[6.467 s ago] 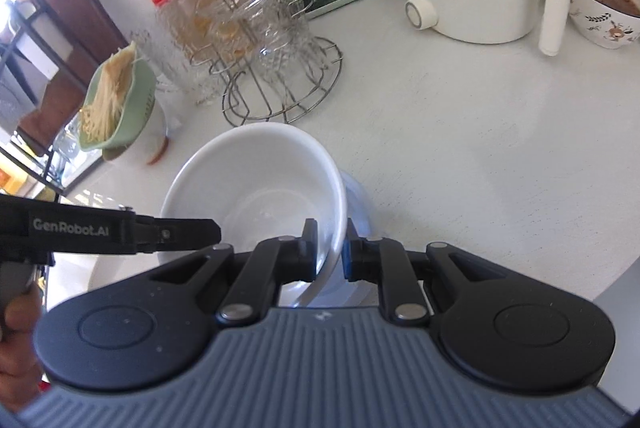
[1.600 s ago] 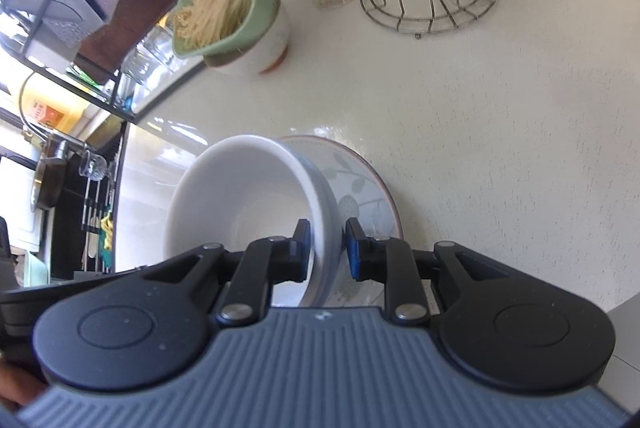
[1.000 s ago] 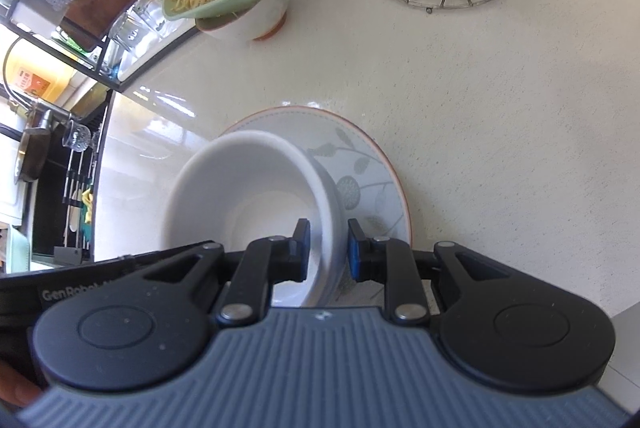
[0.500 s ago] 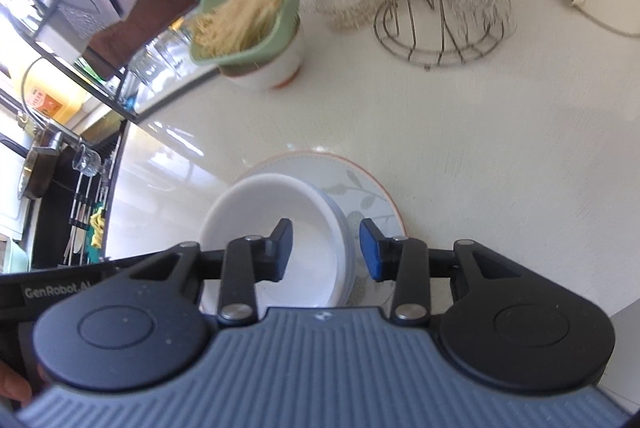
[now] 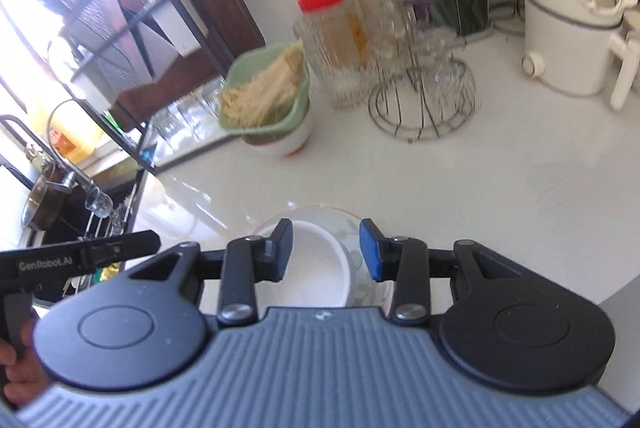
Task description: Organize plates and bowls
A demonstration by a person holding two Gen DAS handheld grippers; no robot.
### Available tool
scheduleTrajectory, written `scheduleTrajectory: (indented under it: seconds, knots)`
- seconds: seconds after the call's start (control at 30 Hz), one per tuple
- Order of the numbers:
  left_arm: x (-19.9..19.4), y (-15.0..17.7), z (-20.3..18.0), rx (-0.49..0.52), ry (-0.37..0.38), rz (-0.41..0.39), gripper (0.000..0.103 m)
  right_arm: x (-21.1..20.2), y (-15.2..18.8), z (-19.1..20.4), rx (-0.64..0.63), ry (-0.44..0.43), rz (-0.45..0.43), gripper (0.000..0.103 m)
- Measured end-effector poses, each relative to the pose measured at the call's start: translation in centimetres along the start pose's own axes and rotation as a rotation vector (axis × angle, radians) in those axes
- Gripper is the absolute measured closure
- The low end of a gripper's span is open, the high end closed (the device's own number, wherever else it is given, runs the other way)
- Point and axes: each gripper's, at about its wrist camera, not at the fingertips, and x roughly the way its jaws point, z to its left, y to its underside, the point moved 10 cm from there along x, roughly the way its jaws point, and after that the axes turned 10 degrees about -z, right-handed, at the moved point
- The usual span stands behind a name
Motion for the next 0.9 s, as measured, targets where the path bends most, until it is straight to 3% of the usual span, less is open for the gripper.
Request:
scheduleTrajectory:
  seconds: [0.2,0.53,0.7,0.9]
  knots:
    - [-4.5,-1.6,-1.6,0.000,-0.019,-0.098,0.049,-3.2,-1.9,0.9,-0.051,-0.045,-0.093,0.063]
    - [-9.5,-1.0,-6.0,0.000,-0.045,-0.197,0.035,-8.8,-3.2,0.1,-0.092,-0.077,-0.188,0.063]
    - [-11.7,0.0,-7.5,0.006,-0.071,-0.222,0.013,-11.0,-3.0,-0.6,-0.129,-0.081,-0.215,0.063]
    - [-13.3,1.9,-8.6,0.000,-0.107,-0.219,0.004,-12.7,-1.7,-1.1,-0.171,-0.097,-0.216,0.057]
